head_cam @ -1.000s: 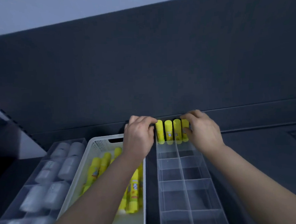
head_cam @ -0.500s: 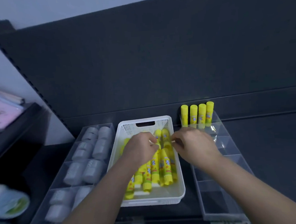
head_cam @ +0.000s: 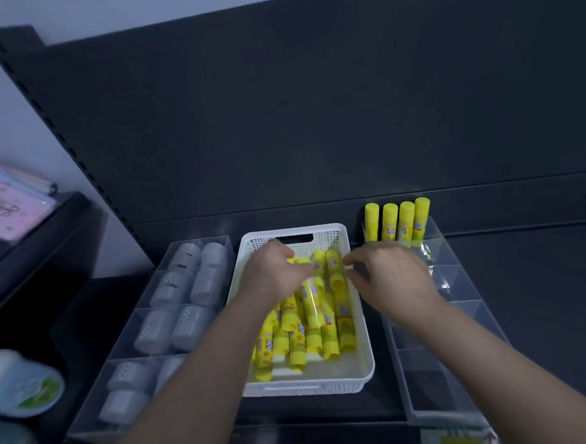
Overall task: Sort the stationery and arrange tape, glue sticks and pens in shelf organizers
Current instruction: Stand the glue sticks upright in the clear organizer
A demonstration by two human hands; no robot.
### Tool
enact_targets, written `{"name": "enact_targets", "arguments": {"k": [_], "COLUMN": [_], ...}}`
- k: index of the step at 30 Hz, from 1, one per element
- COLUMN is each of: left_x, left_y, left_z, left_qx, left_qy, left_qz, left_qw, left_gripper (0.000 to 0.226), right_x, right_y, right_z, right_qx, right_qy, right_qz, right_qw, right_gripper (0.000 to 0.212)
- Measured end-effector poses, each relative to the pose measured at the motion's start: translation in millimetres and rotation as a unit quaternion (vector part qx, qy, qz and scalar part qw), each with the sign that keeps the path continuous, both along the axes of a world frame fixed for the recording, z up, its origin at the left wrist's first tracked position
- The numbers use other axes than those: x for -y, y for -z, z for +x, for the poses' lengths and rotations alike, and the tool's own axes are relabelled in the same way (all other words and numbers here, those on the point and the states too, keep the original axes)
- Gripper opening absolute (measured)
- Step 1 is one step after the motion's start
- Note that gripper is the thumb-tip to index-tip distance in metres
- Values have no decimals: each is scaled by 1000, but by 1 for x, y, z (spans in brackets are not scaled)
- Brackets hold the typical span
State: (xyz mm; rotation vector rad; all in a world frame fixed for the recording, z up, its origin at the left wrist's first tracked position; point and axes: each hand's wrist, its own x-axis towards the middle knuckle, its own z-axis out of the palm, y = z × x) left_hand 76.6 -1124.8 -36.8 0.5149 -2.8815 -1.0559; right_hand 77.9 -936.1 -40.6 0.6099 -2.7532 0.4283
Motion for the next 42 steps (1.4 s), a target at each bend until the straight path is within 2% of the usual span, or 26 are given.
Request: {"name": "enact_targets", "arguments": {"k": [2,4,8,11,15,18,21,26,30,33,36,42], "left_x": [26,44,64,72,76,75,66,26,-28,-64,-90,-112], "left_y": [-8,-14,-10,-2,0,-1,-5,-13,-21,-23,-20,1], "left_z": [-2,1,14,19,18,17,13,-5,-24,-40,-53,-60], "left_qx": [-33,-63,-109,-108,-80,-87,-106,-118,-154,-203,-216,-185], "left_qy": [-36,-60,-59,-48,-26,-8,2,55,86,91,117,161], "left_qz": [47,84,89,91,96,102,108,142,179,170,128,-25], "left_qw": [998,993,988,989,992,991,988,981,968,960,961,969], "left_gripper": [29,34,30,29,50,48,25,31,37,28,28,27], "right_x": [13,31,69,93,118,120,104,52,-3,-42,-68,-87], "right_y": [-4,-5,4,14,23,19,5,-29,-49,-54,-50,-31], "right_z": [-2,-5,-13,-20,-26,-28,-25,-17,-15,-17,-22,-37], "right_qx": [10,24,106,169,209,225,195,111,59,29,24,45], "right_qy": [-8,-15,-20,-3,46,72,79,108,148,159,154,109], "right_qz": [-3,-4,-18,-11,27,-13,-90,-214,-257,-283,-307,-304], "right_qw": [1000,1000,994,986,977,972,973,964,953,945,939,946], "right_gripper": [24,25,29,32,34,40,45,37,32,27,26,27]}}
